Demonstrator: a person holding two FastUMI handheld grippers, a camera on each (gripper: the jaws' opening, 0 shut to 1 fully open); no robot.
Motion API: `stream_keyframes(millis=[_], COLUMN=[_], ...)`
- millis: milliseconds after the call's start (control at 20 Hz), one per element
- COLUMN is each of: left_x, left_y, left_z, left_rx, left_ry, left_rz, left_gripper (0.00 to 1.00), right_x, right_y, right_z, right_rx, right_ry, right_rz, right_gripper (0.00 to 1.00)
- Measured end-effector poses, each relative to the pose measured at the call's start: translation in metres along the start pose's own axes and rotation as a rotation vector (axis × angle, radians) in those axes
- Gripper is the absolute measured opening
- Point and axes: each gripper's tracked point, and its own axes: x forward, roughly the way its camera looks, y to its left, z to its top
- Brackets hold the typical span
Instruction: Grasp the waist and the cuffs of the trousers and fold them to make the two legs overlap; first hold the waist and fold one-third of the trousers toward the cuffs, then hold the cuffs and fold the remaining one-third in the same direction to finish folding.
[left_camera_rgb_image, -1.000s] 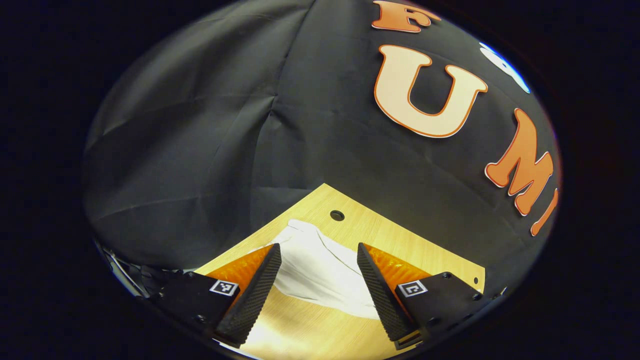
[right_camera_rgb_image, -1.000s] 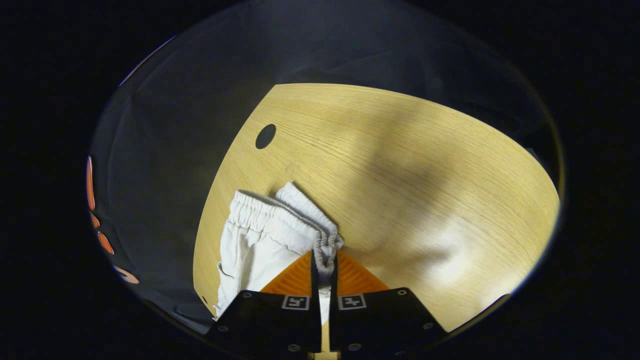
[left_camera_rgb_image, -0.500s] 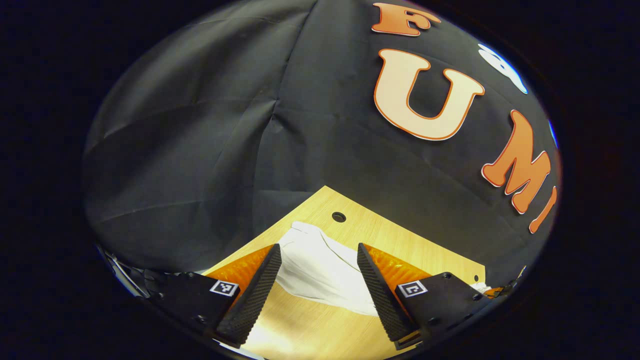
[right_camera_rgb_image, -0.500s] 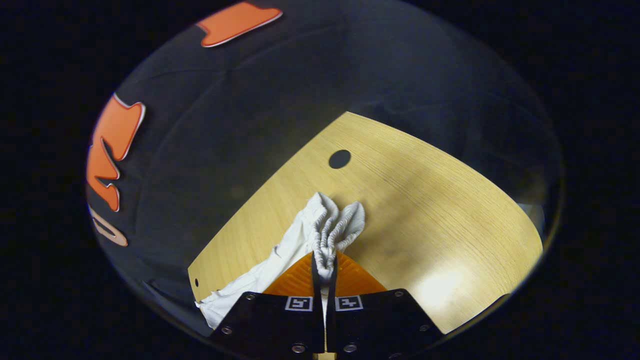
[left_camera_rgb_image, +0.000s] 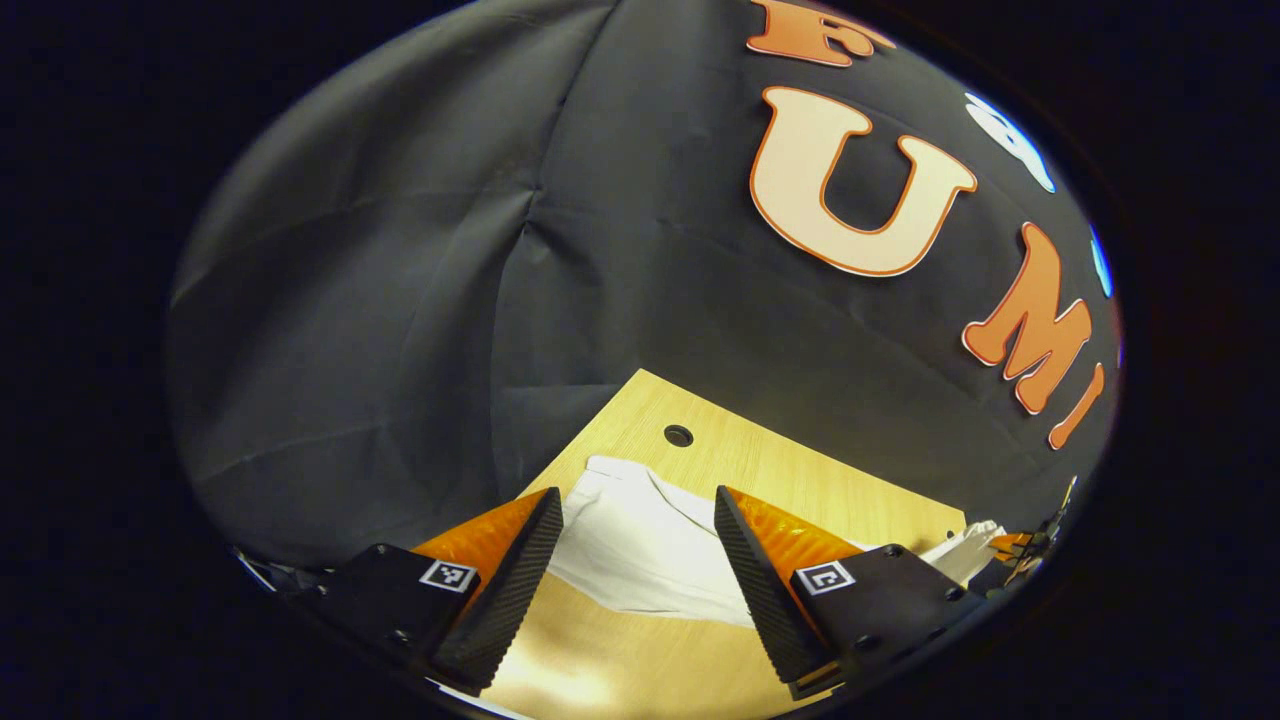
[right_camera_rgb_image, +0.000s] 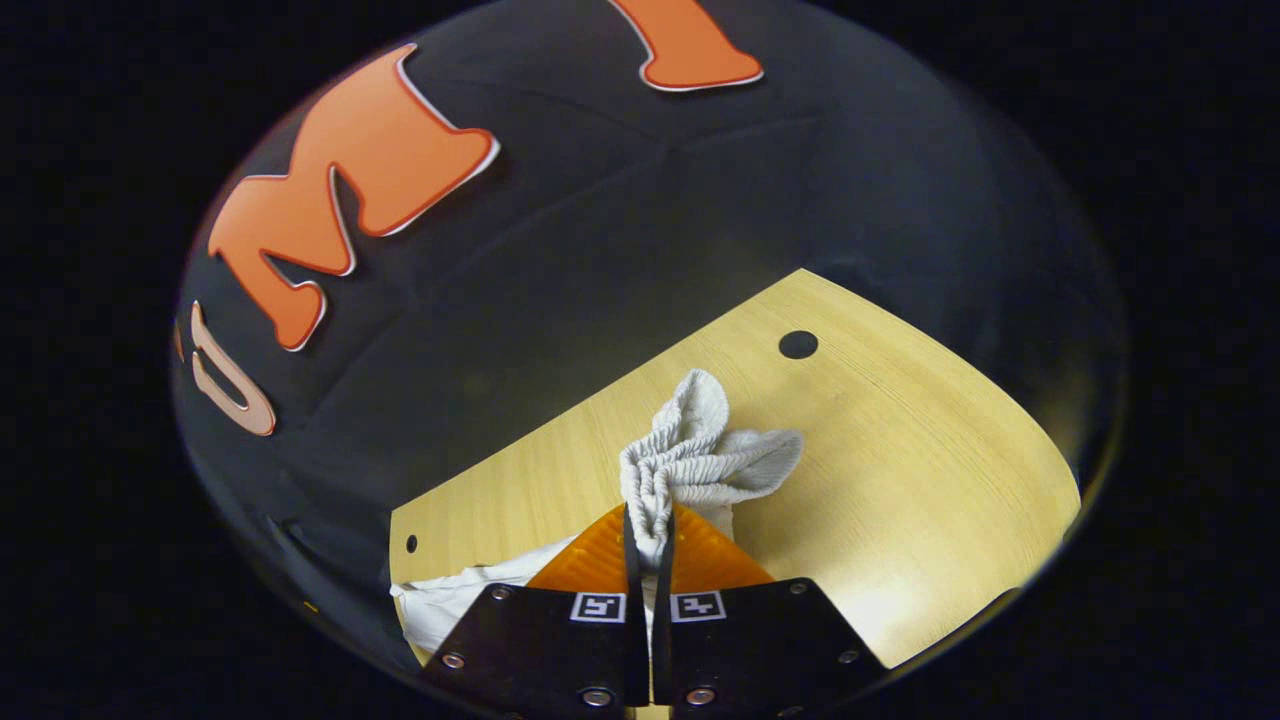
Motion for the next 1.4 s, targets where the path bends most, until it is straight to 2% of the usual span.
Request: stream_keyframes(millis=[200, 450, 600, 800, 850, 950, 1100, 1350, 1400], left_x=[0.016, 0.027, 0.031, 0.037, 0.034, 0.035, 0.04, 0.047, 0.05], left_y=[0.006, 0.017, 0.03, 0.039, 0.048, 0.054, 0.06, 0.067, 0.068], left_z=[0.005, 0.009, 0.013, 0.011, 0.006, 0.002, -0.004, -0.018, -0.021], left_rx=[0.02, 0.016, 0.01, -0.002, -0.006, -0.016, -0.041, -0.064, -0.067], left_ry=[0.019, 0.037, 0.045, 0.05, 0.049, 0.059, 0.082, 0.114, 0.123], left_rz=[-0.048, -0.085, -0.095, -0.1, -0.099, -0.088, -0.079, -0.074, -0.074], left_gripper=[1.0, 1.0, 1.0, 0.97, 1.0, 1.0, 1.0, 1.0, 1.0], right_x=[-0.029, -0.049, -0.04, -0.027, -0.021, -0.014, -0.011, -0.017, -0.018], right_y=[0.038, 0.098, 0.144, 0.179, 0.186, 0.19, 0.182, 0.178, 0.178], right_z=[0.011, -0.004, -0.045, -0.095, -0.11, -0.135, -0.147, -0.145, -0.143], right_rx=[-0.052, -0.131, -0.185, -0.214, -0.23, -0.267, -0.298, -0.336, -0.339], right_ry=[-0.012, 0.017, 0.055, 0.139, 0.158, 0.202, 0.275, 0.34, 0.347], right_rz=[0.034, 0.086, 0.105, 0.132, 0.131, 0.125, 0.1, 0.087, 0.09], right_gripper=[0.02, 0.02, 0.02, 0.02, 0.02, 0.03, 0.04, 0.1, 0.13])
